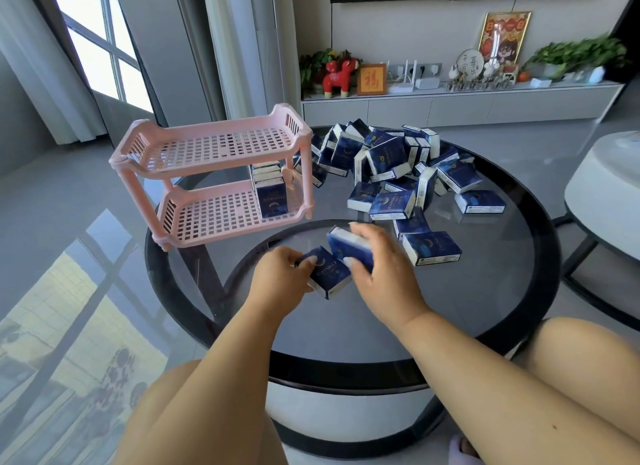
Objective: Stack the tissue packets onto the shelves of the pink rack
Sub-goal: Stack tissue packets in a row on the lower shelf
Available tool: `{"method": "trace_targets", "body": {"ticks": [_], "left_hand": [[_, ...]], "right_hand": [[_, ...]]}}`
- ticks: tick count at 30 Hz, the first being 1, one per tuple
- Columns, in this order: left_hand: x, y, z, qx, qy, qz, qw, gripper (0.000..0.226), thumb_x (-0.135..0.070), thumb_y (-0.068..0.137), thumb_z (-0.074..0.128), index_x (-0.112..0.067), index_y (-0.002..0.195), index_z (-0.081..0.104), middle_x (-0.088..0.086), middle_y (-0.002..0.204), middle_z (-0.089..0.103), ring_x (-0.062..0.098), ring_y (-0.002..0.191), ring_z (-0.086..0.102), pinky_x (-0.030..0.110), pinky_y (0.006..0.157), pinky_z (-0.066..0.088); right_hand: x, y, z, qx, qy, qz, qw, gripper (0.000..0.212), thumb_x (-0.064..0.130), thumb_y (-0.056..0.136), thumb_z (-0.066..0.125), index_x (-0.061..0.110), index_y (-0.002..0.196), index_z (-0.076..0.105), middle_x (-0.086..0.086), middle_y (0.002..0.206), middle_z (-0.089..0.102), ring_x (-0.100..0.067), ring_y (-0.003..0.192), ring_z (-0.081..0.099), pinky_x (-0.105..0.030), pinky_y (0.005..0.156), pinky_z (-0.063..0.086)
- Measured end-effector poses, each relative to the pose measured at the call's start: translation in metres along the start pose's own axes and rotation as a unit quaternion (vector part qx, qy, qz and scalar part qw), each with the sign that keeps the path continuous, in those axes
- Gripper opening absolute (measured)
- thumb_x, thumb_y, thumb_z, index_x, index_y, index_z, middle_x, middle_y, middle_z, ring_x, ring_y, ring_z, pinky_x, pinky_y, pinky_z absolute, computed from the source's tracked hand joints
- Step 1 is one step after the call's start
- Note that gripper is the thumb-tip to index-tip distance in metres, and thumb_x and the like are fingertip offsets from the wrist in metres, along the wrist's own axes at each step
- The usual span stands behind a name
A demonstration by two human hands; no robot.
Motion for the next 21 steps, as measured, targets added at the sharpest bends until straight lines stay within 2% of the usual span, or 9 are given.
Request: {"method": "trace_targets", "body": {"ticks": [2, 4, 7, 10, 12, 14, 16, 18, 21], "left_hand": [[0.008, 0.002, 0.004, 0.01, -0.142, -0.045, 0.989, 0.036, -0.033, 0.101, 0.047, -0.005, 0.085, 0.064, 0.008, 0.07, 0.066, 0.026, 0.069, 0.068, 0.04, 0.081, 0.057], [0.012, 0.003, 0.006, 0.019, -0.233, -0.074, 0.969, 0.045, -0.041, 0.101, 0.043, -0.004, 0.088, 0.063, 0.012, 0.072, 0.065, 0.025, 0.068, 0.066, 0.045, 0.089, 0.056], [0.011, 0.002, 0.006, 0.03, -0.208, -0.067, 0.975, 0.051, -0.052, 0.093, 0.053, -0.003, 0.086, 0.062, 0.006, 0.067, 0.063, 0.019, 0.065, 0.065, 0.045, 0.092, 0.055], [0.007, 0.0, 0.005, 0.029, -0.199, -0.056, 0.978, 0.047, -0.049, 0.087, 0.063, -0.002, 0.086, 0.063, -0.003, 0.054, 0.06, 0.013, 0.056, 0.061, 0.04, 0.085, 0.058], [0.006, -0.002, 0.006, 0.031, -0.209, -0.061, 0.976, 0.041, -0.041, 0.088, 0.067, -0.001, 0.089, 0.063, -0.006, 0.05, 0.059, 0.01, 0.053, 0.058, 0.03, 0.073, 0.059], [0.007, -0.002, 0.007, 0.03, -0.22, -0.064, 0.973, 0.037, -0.031, 0.087, 0.071, 0.004, 0.097, 0.062, -0.001, 0.06, 0.062, 0.011, 0.055, 0.058, 0.026, 0.067, 0.057], [0.007, -0.002, 0.008, 0.03, -0.208, -0.068, 0.975, 0.032, -0.025, 0.086, 0.073, 0.002, 0.099, 0.061, 0.003, 0.069, 0.063, 0.012, 0.057, 0.058, 0.028, 0.067, 0.056], [0.007, -0.003, 0.008, 0.023, -0.179, -0.064, 0.982, 0.032, -0.026, 0.086, 0.073, 0.0, 0.1, 0.061, 0.004, 0.072, 0.063, 0.012, 0.056, 0.057, 0.03, 0.068, 0.056], [0.007, -0.004, 0.006, 0.014, -0.105, -0.069, 0.992, 0.04, -0.035, 0.086, 0.069, -0.003, 0.106, 0.056, 0.008, 0.082, 0.069, 0.013, 0.056, 0.065, 0.032, 0.066, 0.06]], "right_hand": [[0.01, -0.006, 0.018, 0.102, 0.0, -0.034, 0.994, 0.054, 0.037, 0.087, 0.05, 0.017, 0.137, 0.044, -0.001, 0.129, 0.056, -0.013, 0.121, 0.044, -0.023, 0.107, 0.027], [0.012, -0.011, 0.026, 0.153, 0.029, -0.044, 0.987, 0.059, 0.046, 0.088, 0.038, 0.021, 0.141, 0.036, 0.005, 0.133, 0.054, -0.004, 0.125, 0.038, -0.029, 0.114, 0.02], [0.007, -0.013, 0.022, 0.156, 0.146, -0.01, 0.977, 0.061, 0.05, 0.089, 0.04, 0.026, 0.144, 0.026, 0.004, 0.139, 0.048, -0.003, 0.129, 0.042, -0.029, 0.109, 0.033], [0.01, -0.016, 0.02, 0.144, 0.192, -0.022, 0.97, 0.068, 0.061, 0.088, 0.04, 0.024, 0.143, 0.023, -0.001, 0.141, 0.044, -0.006, 0.128, 0.046, -0.025, 0.106, 0.037], [0.012, -0.016, 0.017, 0.128, 0.206, -0.029, 0.97, 0.065, 0.055, 0.089, 0.043, 0.019, 0.141, 0.026, -0.003, 0.138, 0.045, -0.008, 0.124, 0.051, -0.026, 0.103, 0.04], [0.012, -0.015, 0.009, 0.092, 0.224, -0.034, 0.97, 0.055, 0.041, 0.09, 0.045, 0.013, 0.136, 0.032, -0.006, 0.134, 0.047, -0.012, 0.121, 0.053, -0.03, 0.102, 0.042], [0.009, -0.013, 0.0, 0.032, 0.179, -0.049, 0.982, 0.047, 0.034, 0.092, 0.04, 0.008, 0.13, 0.04, -0.006, 0.131, 0.048, -0.013, 0.122, 0.05, -0.028, 0.104, 0.039], [0.003, -0.009, -0.002, 0.009, 0.092, -0.027, 0.995, 0.048, 0.038, 0.093, 0.032, 0.009, 0.128, 0.048, -0.004, 0.13, 0.05, -0.011, 0.122, 0.045, -0.019, 0.104, 0.032], [-0.018, -0.005, 0.012, 0.081, 0.024, 0.092, 0.992, 0.047, 0.041, 0.097, 0.03, 0.016, 0.129, 0.052, 0.001, 0.13, 0.053, -0.011, 0.12, 0.045, -0.016, 0.095, 0.032]]}}
Point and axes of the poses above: each hand's wrist, its own y-axis towards the middle knuckle, its own z-axis out of the palm, x = y × z, the point moved 8 cm from there along y, towards the middle knuckle
